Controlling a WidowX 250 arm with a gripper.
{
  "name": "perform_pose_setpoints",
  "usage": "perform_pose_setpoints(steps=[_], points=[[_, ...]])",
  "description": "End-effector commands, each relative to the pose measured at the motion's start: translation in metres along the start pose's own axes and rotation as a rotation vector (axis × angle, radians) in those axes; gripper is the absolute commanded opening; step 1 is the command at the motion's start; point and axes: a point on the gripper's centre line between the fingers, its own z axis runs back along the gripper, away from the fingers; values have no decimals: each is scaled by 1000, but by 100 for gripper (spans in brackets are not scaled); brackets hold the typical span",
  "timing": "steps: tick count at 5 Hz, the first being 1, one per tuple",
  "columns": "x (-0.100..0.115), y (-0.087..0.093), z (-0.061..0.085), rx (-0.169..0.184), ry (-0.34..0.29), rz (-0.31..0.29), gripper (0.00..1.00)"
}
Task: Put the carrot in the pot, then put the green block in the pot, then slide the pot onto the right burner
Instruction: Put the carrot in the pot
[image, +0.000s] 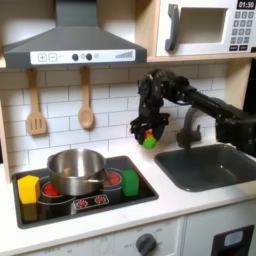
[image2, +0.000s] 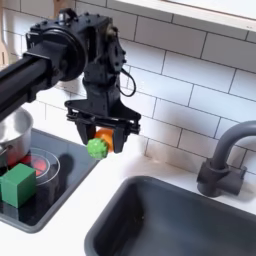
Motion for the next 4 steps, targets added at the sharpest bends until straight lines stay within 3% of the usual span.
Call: perform_pose_setpoints(steps=[1,4], points=[[-10,10,22,2,-25,17,0],[-18,49,40,23,-46,98,0]])
